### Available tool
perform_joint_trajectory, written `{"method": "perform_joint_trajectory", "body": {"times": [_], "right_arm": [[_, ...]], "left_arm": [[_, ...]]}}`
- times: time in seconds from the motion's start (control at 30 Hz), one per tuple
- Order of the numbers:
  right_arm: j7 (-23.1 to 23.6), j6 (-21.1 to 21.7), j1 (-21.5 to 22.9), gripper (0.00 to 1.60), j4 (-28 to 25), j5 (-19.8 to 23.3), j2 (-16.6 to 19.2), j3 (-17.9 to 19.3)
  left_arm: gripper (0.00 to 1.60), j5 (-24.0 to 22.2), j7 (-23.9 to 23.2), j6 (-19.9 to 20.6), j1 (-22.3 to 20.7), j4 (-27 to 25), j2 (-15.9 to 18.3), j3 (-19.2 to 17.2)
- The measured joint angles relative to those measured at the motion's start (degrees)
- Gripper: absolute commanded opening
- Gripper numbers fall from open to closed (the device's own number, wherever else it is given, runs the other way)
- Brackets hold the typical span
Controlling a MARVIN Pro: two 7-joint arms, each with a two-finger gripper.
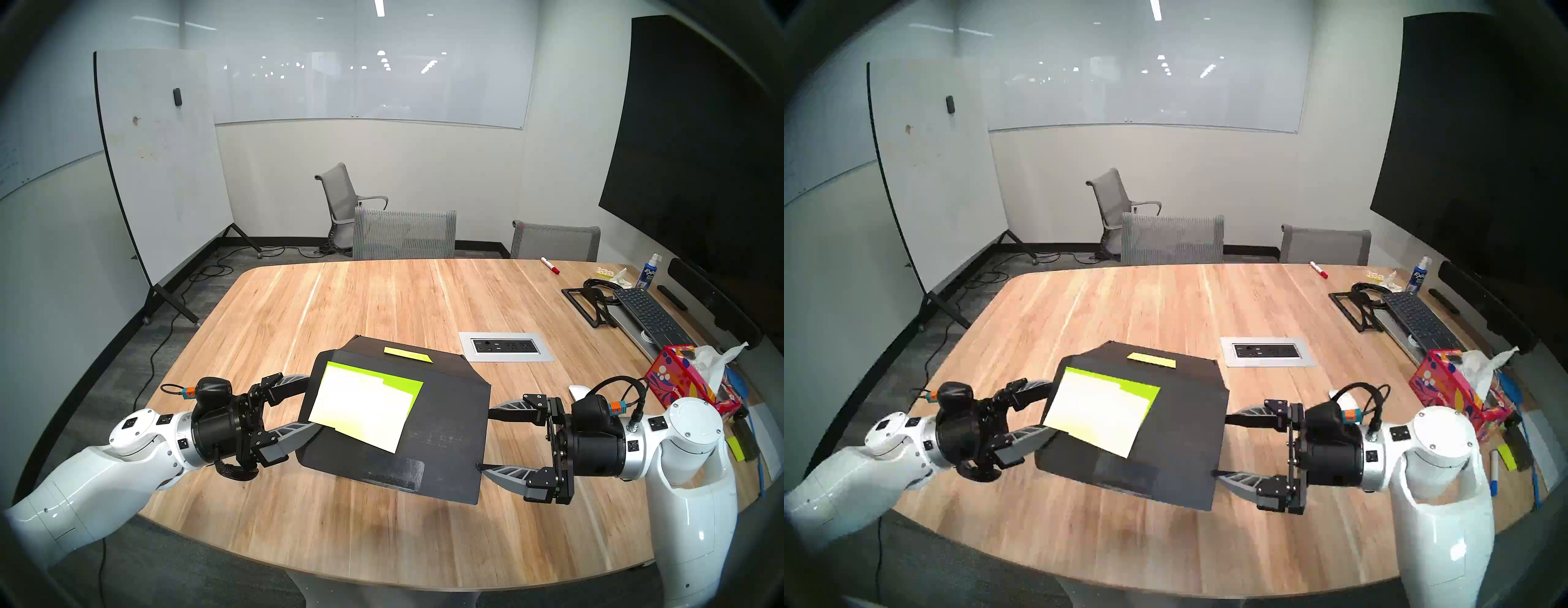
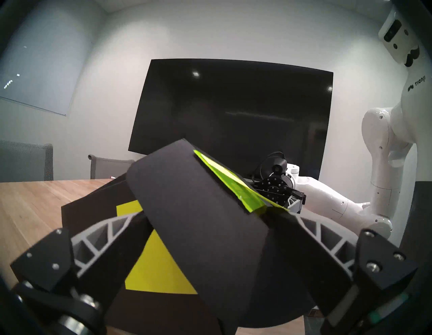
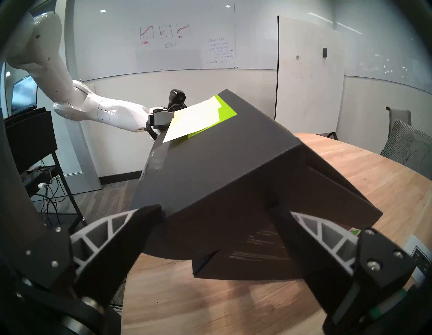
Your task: Open the box and place the mouse inside
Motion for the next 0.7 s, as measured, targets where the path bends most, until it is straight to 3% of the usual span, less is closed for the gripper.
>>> {"method": "perform_joint_trajectory", "body": {"times": [0.1,0.37,0.4,0.57,0.63,0.67,0.7], "right_arm": [[0.1,0.0,0.2,1.60,0.1,-0.1,0.0,-0.1],[0.3,-0.4,0.4,1.60,0.6,-0.4,-0.2,-0.5],[0.3,-0.5,0.5,1.60,0.6,-0.4,-0.3,-0.5],[0.5,-0.9,0.5,1.60,0.9,-0.4,-0.5,-0.3],[0.6,-1.1,0.5,1.60,0.9,-0.4,-0.6,0.1],[0.7,-1.1,0.4,1.60,1.0,-0.4,-0.6,0.2],[0.7,-1.2,0.4,1.60,1.0,-0.4,-0.6,0.3]], "left_arm": [[0.98,-0.6,0.0,0.4,0.1,0.0,-0.1,-0.2],[0.97,-1.5,0.1,1.3,-0.3,-0.1,-0.4,-0.7],[0.80,-1.5,0.1,1.4,-0.4,-0.2,-0.4,-0.7],[0.50,-1.5,0.1,1.8,-0.8,-0.2,-0.7,-0.7],[0.28,-1.5,0.1,2.0,-1.0,-0.4,-0.8,-0.6],[0.28,-1.5,0.1,2.0,-1.1,-0.4,-0.9,-0.6],[0.13,-1.5,0.1,2.1,-1.1,-0.5,-0.9,-0.6]]}}
